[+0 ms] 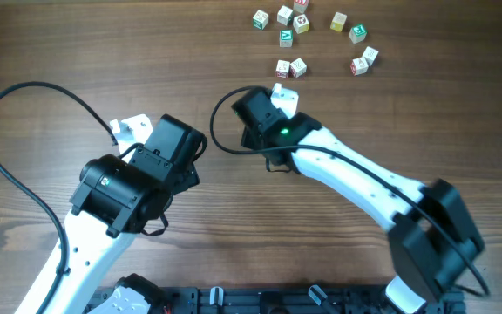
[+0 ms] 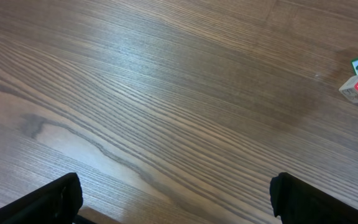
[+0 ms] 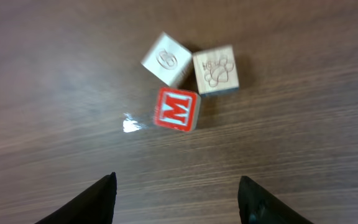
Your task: Form a circle
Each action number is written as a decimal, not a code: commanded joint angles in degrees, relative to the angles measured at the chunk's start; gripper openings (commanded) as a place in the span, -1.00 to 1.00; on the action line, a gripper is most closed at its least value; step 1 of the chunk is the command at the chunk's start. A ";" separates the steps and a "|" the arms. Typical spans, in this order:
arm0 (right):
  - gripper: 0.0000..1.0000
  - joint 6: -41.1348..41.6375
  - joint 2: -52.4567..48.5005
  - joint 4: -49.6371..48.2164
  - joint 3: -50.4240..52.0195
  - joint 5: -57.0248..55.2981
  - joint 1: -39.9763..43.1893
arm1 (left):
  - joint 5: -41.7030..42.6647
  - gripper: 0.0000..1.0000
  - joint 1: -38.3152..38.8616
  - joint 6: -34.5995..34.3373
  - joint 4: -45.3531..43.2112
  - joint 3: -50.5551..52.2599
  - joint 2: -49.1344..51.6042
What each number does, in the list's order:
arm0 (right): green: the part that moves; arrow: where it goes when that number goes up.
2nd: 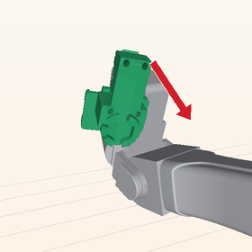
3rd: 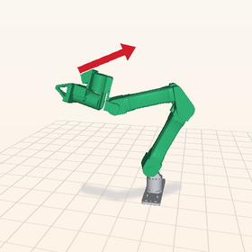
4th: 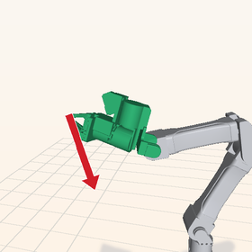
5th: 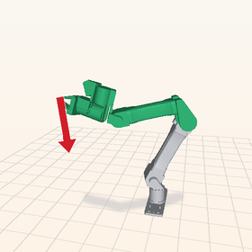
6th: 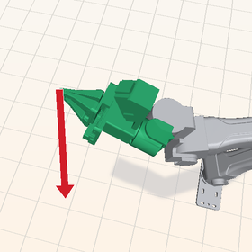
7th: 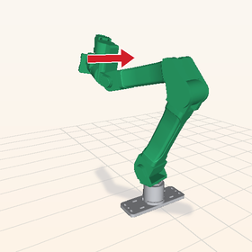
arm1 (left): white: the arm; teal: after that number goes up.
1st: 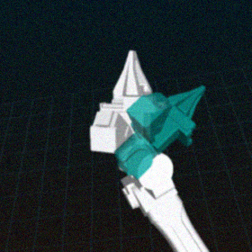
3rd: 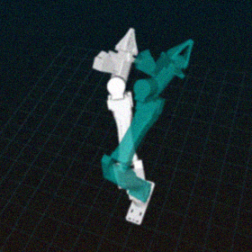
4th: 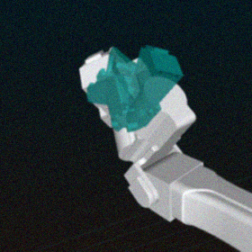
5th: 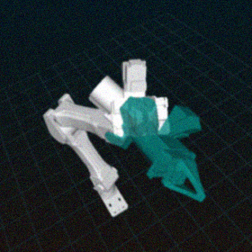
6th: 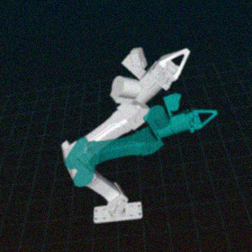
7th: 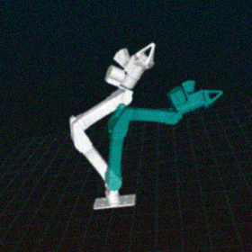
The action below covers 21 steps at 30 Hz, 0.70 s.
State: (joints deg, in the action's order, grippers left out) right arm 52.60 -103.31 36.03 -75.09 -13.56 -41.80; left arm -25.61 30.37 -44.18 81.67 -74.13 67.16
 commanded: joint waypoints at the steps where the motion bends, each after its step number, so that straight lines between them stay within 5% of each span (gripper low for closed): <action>1: 0.05 -0.28 4.00 0.87 -0.59 -4.92 0.31 | -0.17 1.00 -0.17 0.28 0.04 0.22 -0.42; 12: -0.66 4.00 -3.58 -4.52 -0.52 -5.22 0.68 | -0.15 1.00 -0.17 0.28 0.04 0.22 -0.42; 16: -0.90 -0.66 -7.61 -11.19 -0.55 -1.33 0.68 | -0.17 1.00 -0.17 0.28 0.04 0.22 -0.42; 21: -0.91 -7.93 -7.78 -15.96 -0.55 2.14 0.57 | -0.15 1.00 -0.17 0.28 0.04 0.22 -0.42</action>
State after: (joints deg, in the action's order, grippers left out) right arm 51.16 -110.69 22.20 -75.13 -14.74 -41.32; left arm -25.61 30.37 -44.18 81.67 -74.13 67.16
